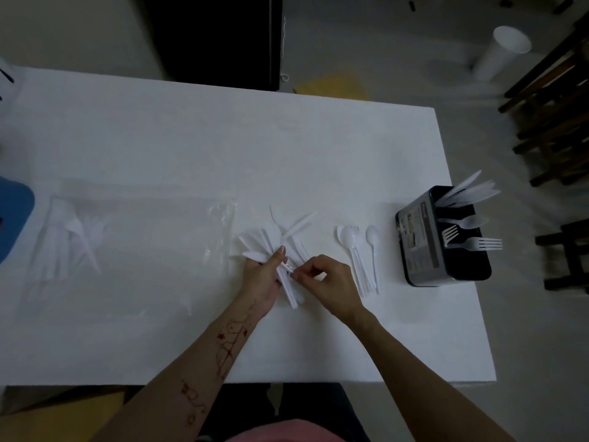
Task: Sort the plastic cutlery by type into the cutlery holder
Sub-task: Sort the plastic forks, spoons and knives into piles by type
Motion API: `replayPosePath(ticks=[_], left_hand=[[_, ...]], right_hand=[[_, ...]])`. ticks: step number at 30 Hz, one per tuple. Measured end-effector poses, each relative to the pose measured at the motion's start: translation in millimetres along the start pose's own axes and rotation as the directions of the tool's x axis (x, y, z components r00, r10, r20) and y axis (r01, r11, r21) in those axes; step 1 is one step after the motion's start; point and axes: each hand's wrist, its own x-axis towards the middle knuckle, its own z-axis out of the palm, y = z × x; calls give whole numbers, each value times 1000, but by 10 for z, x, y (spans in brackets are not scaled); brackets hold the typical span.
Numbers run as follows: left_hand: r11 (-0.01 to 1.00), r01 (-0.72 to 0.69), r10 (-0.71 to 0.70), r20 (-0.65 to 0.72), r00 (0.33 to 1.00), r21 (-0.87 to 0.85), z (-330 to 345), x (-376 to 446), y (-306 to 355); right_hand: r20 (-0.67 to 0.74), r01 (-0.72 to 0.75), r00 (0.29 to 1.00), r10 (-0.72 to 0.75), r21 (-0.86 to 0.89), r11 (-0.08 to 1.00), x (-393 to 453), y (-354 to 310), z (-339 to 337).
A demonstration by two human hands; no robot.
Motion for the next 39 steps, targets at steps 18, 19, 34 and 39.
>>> replayPosePath(ticks=[18, 19, 34, 39], left_hand=[[998, -50, 49, -32, 998, -48, -346, -4, 71], [997, -47, 46, -23, 999, -53, -331, 5, 52], [1000, -25, 24, -50, 998, -7, -130, 4, -55], [1000, -9, 10, -23, 1000, 26, -180, -10, -55]], right_hand=[[-21, -24, 1000, 12, -759, 651, 525, 85, -27], [-61, -68, 998, 34, -729, 681, 454, 110, -50], [-187, -270, 961, 204, -475, 837, 27, 170, 102], [-193, -431, 901, 388, -300, 851, 139, 123, 170]])
